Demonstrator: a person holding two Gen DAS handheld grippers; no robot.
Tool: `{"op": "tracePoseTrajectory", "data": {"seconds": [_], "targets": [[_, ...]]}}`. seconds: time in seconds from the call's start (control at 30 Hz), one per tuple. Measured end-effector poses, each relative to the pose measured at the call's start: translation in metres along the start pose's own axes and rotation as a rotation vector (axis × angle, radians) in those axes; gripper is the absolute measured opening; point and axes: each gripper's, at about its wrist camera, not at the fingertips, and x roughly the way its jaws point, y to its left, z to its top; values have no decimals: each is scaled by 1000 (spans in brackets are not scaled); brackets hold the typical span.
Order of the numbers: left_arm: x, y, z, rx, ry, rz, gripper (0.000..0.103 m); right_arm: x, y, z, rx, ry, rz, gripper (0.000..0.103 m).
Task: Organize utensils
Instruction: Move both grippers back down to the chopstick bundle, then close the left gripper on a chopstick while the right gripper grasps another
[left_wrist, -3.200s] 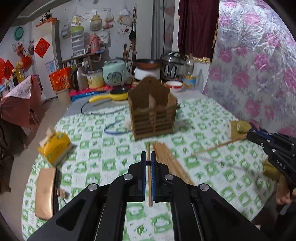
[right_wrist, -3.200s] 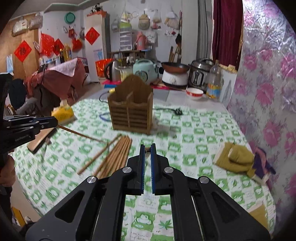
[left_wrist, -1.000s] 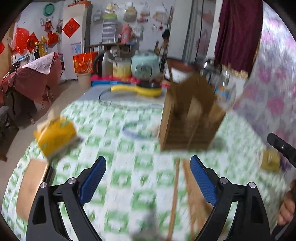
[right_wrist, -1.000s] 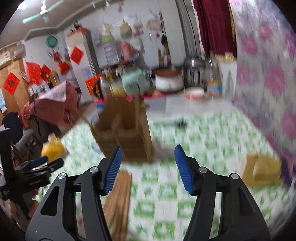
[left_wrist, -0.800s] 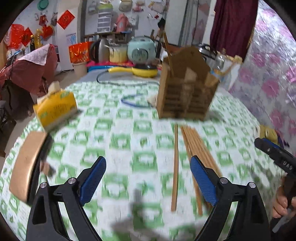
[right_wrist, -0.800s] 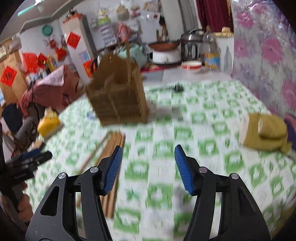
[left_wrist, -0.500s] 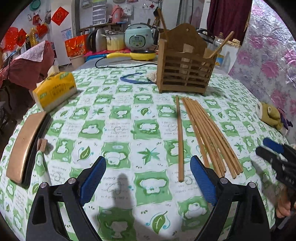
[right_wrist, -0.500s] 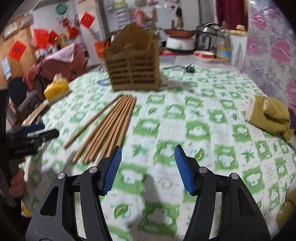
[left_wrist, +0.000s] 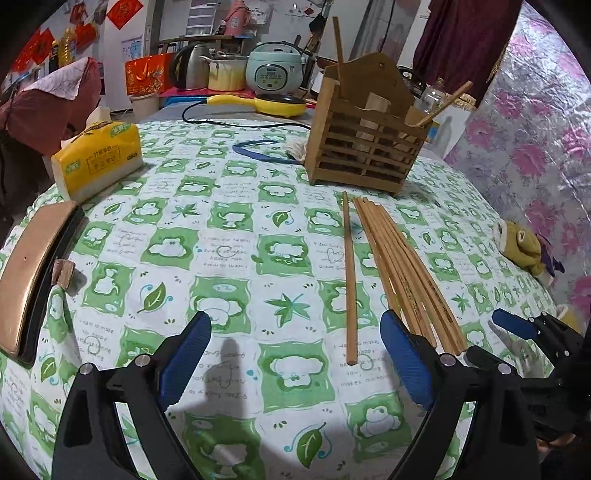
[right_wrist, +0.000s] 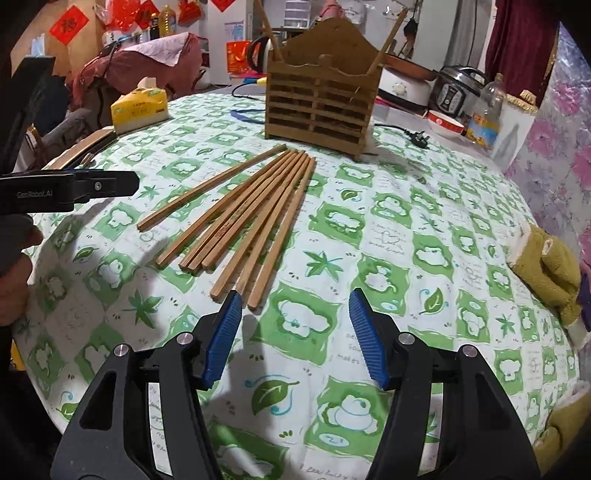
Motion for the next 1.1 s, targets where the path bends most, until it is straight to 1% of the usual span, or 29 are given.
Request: {"op": "tracePoseTrajectory", "data": {"seconds": [0.1,0.13,0.17,0.2,0.23,0.27,0.3,0.37,0.47,0.57,0.67,0.73,0.77,0.83,0.9,0.93,0.97,1.03,1.07,1.1], "targets": [[0,-6,-1,29,-3,14,91,7,2,1,-12,40,5,60],[1,-7,-1,36,-4,17,91,10,0,1,0,51,6,58],[1,-8,-1,44,-4,21,91,11,-4,1,29,52,-17,57],[1,-9,-1,49,-4,25,91,11,-12,0,77,51,-69,56],[1,-9,-2,53,-4,27,91,11,-25,-1,161,51,-122,51],[2,-9,-2,57,-3,29,91,11,-32,-2,198,45,-96,49],[2,-10,-2,64,0,29,91,8,-40,-4,235,31,-41,48],[4,-13,-3,87,9,37,91,7,-42,-4,237,20,0,48],[6,-21,-6,141,18,58,91,3,-33,-4,190,-4,8,48],[8,-30,-9,195,32,56,90,-1,-30,-2,169,-30,12,49],[12,-33,-10,216,53,49,79,-3,-34,-2,189,-33,26,49],[16,-34,-11,221,76,38,63,-3,-38,-2,209,-35,40,49],[20,-34,-11,223,95,31,58,-3,-39,-3,214,-36,46,49],[24,-36,-12,229,119,20,41,-3,-42,-4,225,-37,56,49],[26,-38,-13,240,125,21,36,-3,-43,-4,234,-35,62,49],[26,-39,-14,246,126,19,30,-3,-43,-4,237,-36,62,49],[27,-41,-15,256,125,20,27,-3,-44,-4,239,-38,63,49],[27,-43,-15,261,121,26,11,-2,-44,-4,238,-37,62,49],[27,-43,-15,260,120,25,7,-3,-44,-4,238,-37,62,49],[27,-42,-15,256,118,23,6,-3,-44,-4,236,-37,60,49]]}}
